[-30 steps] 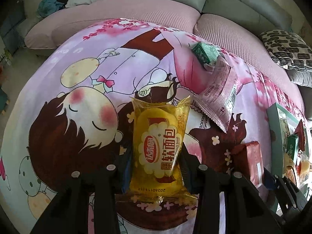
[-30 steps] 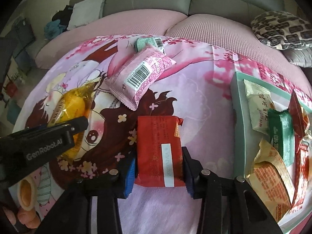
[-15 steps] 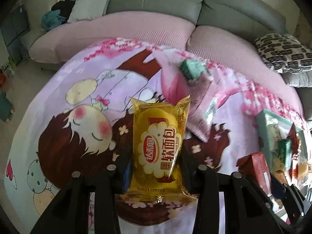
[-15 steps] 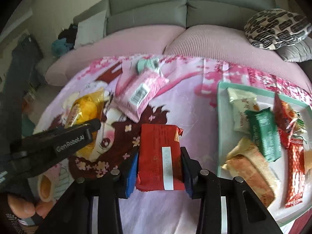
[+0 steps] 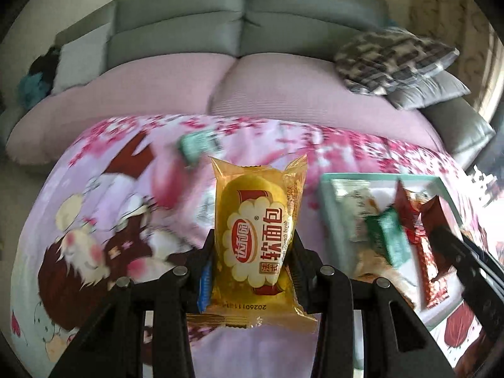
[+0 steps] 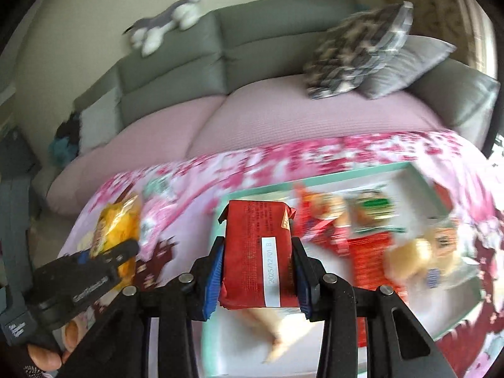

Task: Organize snacks
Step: 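Lift the yellow bag and red box and carry both over the tray, then open both grippers to drop the yellow bag and red box into the tray, then move both open grippers back over the remaining snacks, then grasp the pink wrapper pack with the left gripper while the right gripper approaches the green-and-white pack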

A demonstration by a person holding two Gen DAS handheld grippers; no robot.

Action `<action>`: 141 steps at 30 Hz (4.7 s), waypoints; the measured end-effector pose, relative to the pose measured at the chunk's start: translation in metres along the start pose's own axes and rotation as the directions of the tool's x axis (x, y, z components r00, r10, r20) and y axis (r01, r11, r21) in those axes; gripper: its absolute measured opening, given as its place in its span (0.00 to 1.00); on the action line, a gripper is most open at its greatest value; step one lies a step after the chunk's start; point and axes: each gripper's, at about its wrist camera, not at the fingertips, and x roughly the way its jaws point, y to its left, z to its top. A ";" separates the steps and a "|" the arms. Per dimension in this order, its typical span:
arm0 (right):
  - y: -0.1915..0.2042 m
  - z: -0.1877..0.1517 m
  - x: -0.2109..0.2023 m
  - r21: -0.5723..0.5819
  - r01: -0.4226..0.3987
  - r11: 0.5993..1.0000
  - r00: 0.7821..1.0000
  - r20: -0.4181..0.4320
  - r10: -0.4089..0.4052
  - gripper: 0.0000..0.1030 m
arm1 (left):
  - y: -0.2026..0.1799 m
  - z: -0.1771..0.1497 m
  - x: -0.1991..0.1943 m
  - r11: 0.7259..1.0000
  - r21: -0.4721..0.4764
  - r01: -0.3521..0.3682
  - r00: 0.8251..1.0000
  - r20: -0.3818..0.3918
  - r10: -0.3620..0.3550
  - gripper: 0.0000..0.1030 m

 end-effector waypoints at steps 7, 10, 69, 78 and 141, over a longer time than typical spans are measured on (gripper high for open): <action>-0.060 0.005 -0.007 0.113 0.096 0.989 0.995 0.012 -0.098 0.41 | -0.046 0.013 0.015 0.995 0.096 0.023 1.000 -0.019 -0.022 0.42; -0.074 0.005 -0.007 0.144 0.101 0.984 0.994 0.014 -0.104 0.41 | -0.056 0.019 0.028 0.994 0.101 0.046 0.998 -0.045 -0.042 0.42; -0.086 -0.004 0.014 0.092 0.202 0.975 0.976 -0.098 -0.193 0.99 | -0.036 0.000 0.025 0.998 -0.039 -0.043 0.998 -0.049 0.041 0.95; -0.079 -0.004 0.017 0.064 0.205 0.977 0.976 -0.091 -0.199 1.00 | -0.017 -0.001 0.021 0.996 -0.072 -0.060 0.998 -0.026 0.058 0.95; 0.100 0.041 0.122 -0.132 -0.003 0.991 0.995 -0.100 -0.010 1.00 | 0.105 0.016 0.101 0.958 -0.241 0.156 0.982 -0.066 -0.176 0.59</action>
